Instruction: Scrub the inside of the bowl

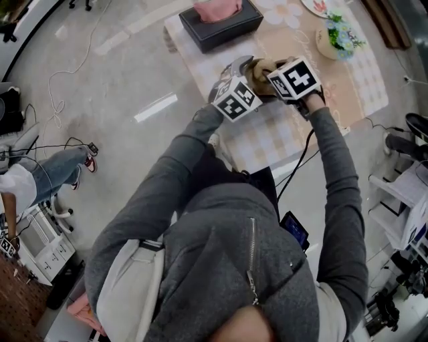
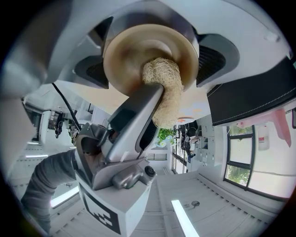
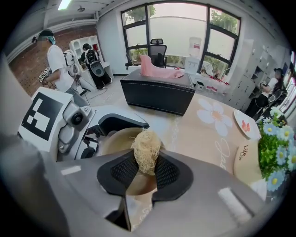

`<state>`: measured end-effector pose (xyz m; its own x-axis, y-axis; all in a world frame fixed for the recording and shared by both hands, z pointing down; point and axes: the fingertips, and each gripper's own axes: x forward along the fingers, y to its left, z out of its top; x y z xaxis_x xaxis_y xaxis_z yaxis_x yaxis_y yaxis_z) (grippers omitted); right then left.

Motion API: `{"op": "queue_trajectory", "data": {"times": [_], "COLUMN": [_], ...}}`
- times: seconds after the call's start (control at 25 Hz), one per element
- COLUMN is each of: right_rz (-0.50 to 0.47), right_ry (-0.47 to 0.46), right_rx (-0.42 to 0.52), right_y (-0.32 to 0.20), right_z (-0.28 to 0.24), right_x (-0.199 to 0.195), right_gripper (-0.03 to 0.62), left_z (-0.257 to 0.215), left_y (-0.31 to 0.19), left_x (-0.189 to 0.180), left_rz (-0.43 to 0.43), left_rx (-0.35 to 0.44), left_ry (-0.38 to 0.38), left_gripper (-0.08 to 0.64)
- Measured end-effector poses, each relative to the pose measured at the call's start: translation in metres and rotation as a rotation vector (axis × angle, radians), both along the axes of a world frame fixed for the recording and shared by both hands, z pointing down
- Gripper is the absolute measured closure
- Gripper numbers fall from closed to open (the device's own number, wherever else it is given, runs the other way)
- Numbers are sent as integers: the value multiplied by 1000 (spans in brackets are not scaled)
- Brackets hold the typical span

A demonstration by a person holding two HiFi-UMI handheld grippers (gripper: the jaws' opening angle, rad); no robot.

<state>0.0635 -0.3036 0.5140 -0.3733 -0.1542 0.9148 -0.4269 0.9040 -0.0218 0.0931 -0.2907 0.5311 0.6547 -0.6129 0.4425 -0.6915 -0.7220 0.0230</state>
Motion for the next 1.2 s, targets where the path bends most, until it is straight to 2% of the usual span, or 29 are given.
{"op": "queue_trajectory", "data": {"times": [0.52, 1.2], "right_rz": [9, -63], "right_ry": [20, 103], "right_rx": [56, 87], "right_y": [5, 21], "right_z": [0, 4], "right_x": [12, 23], "right_gripper": [503, 505], "left_z": [1, 3], "left_y": [-1, 0], "left_x": [0, 0], "left_rz": [0, -1], "left_rx": [2, -4], "left_ry": [-4, -4], "left_gripper": [-32, -32]}}
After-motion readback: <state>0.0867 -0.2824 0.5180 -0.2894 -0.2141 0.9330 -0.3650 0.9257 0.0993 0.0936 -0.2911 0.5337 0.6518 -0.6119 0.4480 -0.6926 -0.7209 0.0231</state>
